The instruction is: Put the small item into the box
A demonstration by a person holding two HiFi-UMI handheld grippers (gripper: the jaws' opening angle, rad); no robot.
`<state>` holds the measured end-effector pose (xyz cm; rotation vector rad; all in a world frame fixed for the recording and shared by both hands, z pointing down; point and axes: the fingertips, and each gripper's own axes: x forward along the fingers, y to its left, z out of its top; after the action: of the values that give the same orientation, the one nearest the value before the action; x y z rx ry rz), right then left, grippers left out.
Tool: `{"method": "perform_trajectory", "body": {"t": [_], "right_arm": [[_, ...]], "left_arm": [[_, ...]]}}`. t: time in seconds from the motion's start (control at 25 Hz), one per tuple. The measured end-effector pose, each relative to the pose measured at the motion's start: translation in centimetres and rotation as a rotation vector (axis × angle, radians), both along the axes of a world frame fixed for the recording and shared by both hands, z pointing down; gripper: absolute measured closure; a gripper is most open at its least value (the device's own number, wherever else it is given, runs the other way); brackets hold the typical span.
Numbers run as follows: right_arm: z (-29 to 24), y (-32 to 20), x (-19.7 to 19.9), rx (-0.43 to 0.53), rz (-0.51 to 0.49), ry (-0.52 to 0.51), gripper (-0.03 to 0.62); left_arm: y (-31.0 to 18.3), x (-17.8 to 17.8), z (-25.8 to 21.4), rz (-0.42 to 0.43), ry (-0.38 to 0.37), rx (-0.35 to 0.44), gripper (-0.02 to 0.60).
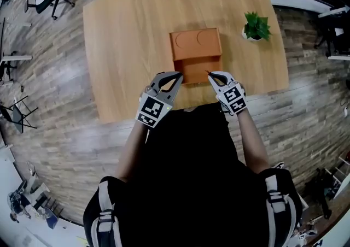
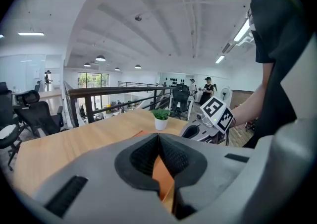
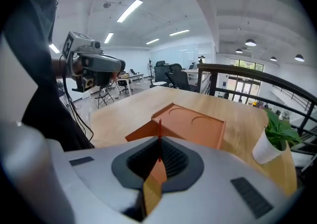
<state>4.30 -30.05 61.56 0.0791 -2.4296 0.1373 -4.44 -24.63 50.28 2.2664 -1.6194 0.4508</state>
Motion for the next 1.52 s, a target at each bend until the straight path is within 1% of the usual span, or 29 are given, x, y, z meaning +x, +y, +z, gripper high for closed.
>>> {"method": "perform_trajectory", "body": {"t": [0.08,0.24,0.48,0.68,0.92,1.2,1.52], "right_arm": [[0.8,0.1,-0.4,-0.018,-0.02,0.011,0.562],[1.9,0.1,-1.6,-0.02,-0.065,0.021,0.562],[4.2,0.6,-2.8,-0.04,-0.137,0.081,0.562],[7.1,1.3,-3.6,-0.076,-0.172,0.137,0.562],[9.3,1.7,-4.9,-0.093,-0.221,0.194,0.562],[11.2,2.2,-6.2,-0.087,-0.269,0.25,0.562],[12.9,2.8,-6.7,-0.077,-0.312,0.303,0.562]], "left_arm": [[0.3,-0.4,-0.1,-0.028,0.001,0.005,0.558],[0.8,-0.9,-0.1,-0.071,0.003,0.009,0.558],[2.5,-2.0,-0.1,-0.14,-0.002,0.002,0.558],[4.2,-3.2,0.0,-0.194,-0.004,-0.007,0.558],[5.6,-4.3,0.1,-0.243,-0.005,-0.014,0.558],[6.7,-4.7,0.4,-0.271,-0.004,-0.024,0.558],[7.3,-4.7,0.3,-0.281,-0.018,-0.024,0.558]]}}
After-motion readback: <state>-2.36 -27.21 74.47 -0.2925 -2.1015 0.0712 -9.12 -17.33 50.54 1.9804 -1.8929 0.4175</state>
